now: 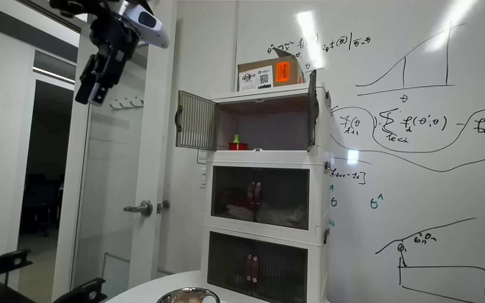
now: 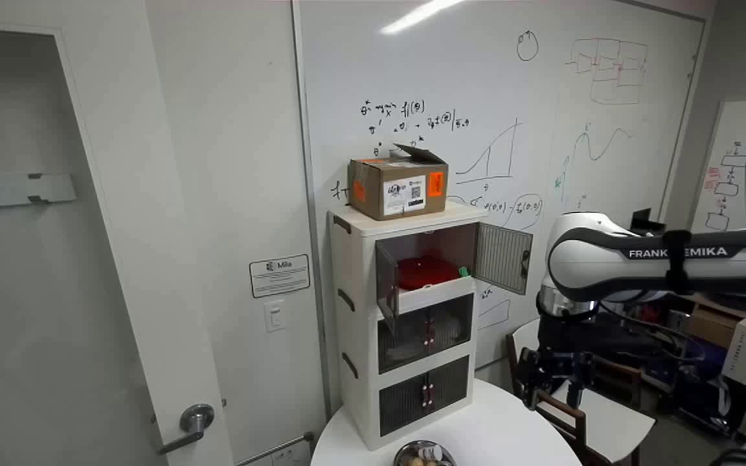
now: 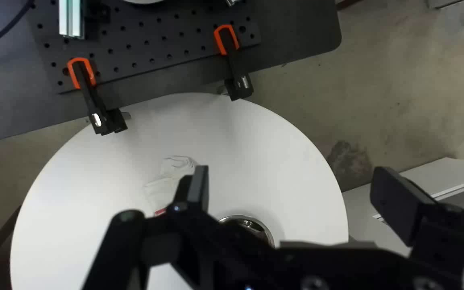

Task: Transfer the bowl to the open cabinet

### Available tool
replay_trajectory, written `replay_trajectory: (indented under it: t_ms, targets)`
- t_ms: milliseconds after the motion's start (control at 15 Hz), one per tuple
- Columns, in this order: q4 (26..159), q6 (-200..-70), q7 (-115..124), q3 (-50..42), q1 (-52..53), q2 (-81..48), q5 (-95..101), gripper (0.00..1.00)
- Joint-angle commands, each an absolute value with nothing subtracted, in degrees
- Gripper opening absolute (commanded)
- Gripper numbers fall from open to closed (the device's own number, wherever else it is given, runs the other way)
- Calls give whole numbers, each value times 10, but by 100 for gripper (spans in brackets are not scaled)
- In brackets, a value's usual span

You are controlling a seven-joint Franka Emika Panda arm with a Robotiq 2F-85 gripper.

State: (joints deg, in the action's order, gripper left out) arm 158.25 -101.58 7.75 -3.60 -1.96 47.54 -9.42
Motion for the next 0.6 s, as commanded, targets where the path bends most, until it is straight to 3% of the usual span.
replay_trajectory:
  t_ms: [0,533]
  targets:
    - [1581,-1014,71,-28,-29,475,-100,100]
    - [1576,-1041,77,-9,-23,447,-93,100]
